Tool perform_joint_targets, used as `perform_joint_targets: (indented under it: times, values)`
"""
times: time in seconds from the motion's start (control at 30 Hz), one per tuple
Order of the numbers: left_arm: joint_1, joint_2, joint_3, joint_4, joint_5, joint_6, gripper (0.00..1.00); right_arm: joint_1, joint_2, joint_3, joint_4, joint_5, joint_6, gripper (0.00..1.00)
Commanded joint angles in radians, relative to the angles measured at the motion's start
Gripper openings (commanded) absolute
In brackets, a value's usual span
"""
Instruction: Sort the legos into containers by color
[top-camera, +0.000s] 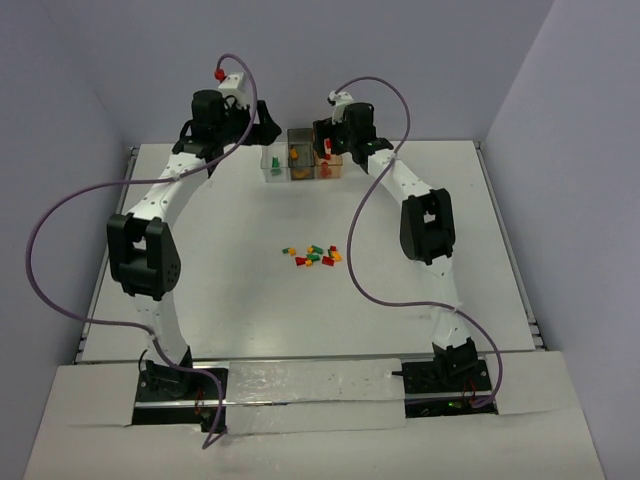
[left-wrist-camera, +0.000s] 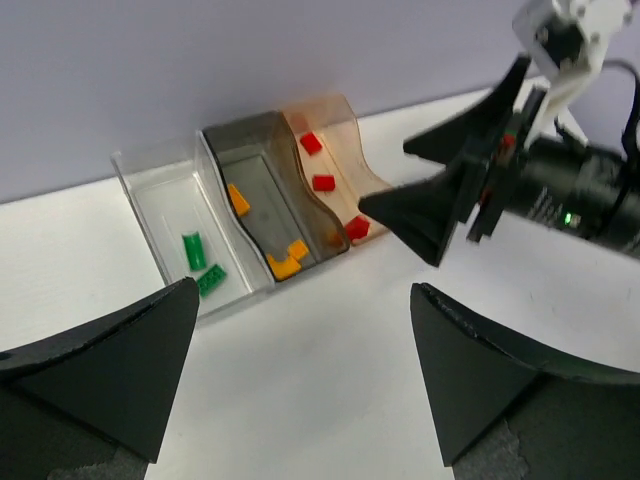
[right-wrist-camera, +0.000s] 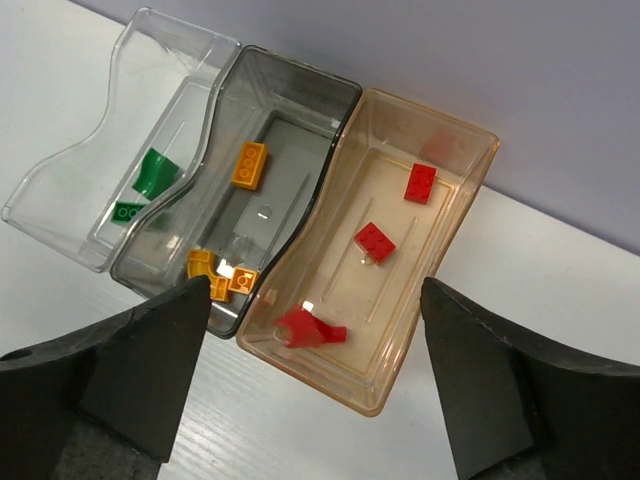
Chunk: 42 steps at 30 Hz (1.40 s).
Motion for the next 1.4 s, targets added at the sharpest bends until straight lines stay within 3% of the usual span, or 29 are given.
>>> perform_joint_targets:
  times: [0.0,0.2,0.43,0.57,0.67,0.83,0.97,1.13,1.37]
  values:
    - [0.010,-0.129,-0.160,-0.015,0.087,0.059,0.96,0.009,-0.086,0.054,0.005,0.005,0.027,1.00]
    - [0.018,-0.311,-0.395,-0.020,0.174,0.120,0.96,0.007,-0.266,-0.056,-0.096,-0.008,-0.016,1.00]
    - [0.018,-0.472,-0.560,-0.080,0.086,0.116,0.99,0.007,-0.581,-0.347,-0.235,-0.012,-0.089,1.00]
    - [0.017,-0.537,-0.644,-0.090,0.206,0.198,0.99,0.006,-0.741,-0.600,-0.193,0.015,-0.103,1.00]
    - [0.008,-0.559,-0.704,-0.116,0.263,0.350,0.99,0.004,-0.890,-0.787,-0.133,0.012,-0.121,1.00]
    - [-0.008,-0.560,-0.738,-0.167,0.328,0.489,0.98,0.004,-0.976,-0.860,-0.195,-0.060,-0.129,1.00]
    - [-0.053,-0.558,-0.819,-0.094,0.284,0.607,0.82,0.004,-0.939,-0.829,-0.332,-0.133,-0.094,0.99]
    - [-0.086,-0.535,-0.943,0.040,0.330,0.837,0.64,0.004,-0.931,-0.854,-0.345,-0.142,-0.072,0.97]
    - [-0.115,-0.398,-0.900,0.060,0.355,0.986,0.59,0.004,-0.928,-0.853,-0.359,-0.130,-0.071,0.97]
